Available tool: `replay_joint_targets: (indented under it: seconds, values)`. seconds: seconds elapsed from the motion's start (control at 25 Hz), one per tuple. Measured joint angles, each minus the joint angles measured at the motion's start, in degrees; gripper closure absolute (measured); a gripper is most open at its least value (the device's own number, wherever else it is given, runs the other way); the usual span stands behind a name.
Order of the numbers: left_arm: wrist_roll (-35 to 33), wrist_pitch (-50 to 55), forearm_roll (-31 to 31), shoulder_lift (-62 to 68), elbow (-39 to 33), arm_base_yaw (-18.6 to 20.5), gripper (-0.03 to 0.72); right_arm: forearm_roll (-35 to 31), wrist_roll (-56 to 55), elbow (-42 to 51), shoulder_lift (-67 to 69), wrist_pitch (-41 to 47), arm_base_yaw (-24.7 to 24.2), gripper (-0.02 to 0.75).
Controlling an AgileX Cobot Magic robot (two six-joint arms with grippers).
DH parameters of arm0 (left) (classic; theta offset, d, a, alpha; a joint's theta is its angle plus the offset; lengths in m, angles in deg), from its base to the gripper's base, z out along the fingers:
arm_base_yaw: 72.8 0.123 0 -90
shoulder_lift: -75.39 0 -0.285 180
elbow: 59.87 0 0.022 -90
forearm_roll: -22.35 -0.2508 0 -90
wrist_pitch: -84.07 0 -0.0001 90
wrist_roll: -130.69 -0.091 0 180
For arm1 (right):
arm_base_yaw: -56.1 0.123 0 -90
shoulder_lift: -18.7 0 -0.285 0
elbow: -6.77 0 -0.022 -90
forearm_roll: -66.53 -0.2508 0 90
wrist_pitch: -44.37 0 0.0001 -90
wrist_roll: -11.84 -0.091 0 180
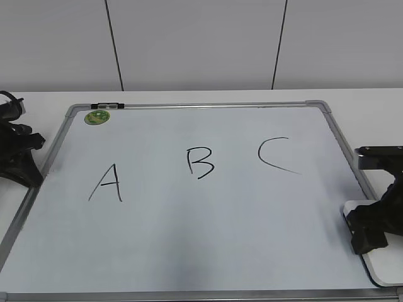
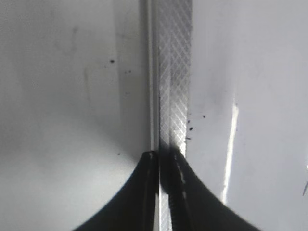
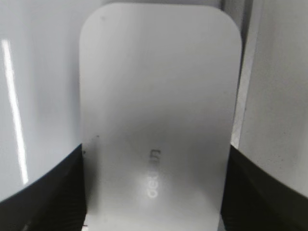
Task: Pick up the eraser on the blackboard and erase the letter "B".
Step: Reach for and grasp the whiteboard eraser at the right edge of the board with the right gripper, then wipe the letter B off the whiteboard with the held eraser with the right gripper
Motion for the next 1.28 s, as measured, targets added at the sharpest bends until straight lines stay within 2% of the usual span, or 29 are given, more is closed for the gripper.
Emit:
replay_joint_targets:
  seconds: [0.28, 0.44, 0.76, 1.04, 1.28]
  values:
    - [0.0, 0.0, 0.0, 0.0, 0.0, 0.0, 0.659, 0.0, -0.08, -0.12, 0.0, 0.71, 0.0, 0.213]
    - [0.0, 0.0, 0.0, 0.0, 0.0, 0.0, 0.659, 0.0, -0.08, -1.54, -0.49, 4.52, 0.0, 0.214]
    - [0.0, 0.0, 0.0, 0.0, 0.0, 0.0, 0.659, 1.09, 0.92, -13.26, -4.13, 14.91, 0.74, 0.214]
    - [0.0, 0.0, 0.0, 0.0, 0.0, 0.0, 0.659, 1.3, 2.0, -24.31, -2.51, 19.09, 7.68, 0.214]
    - [0.0, 0.02, 0.0, 0.0, 0.0, 0.0, 0.659, 1.2, 2.12, -36.61, 7.12, 24.23, 13.4, 0.214]
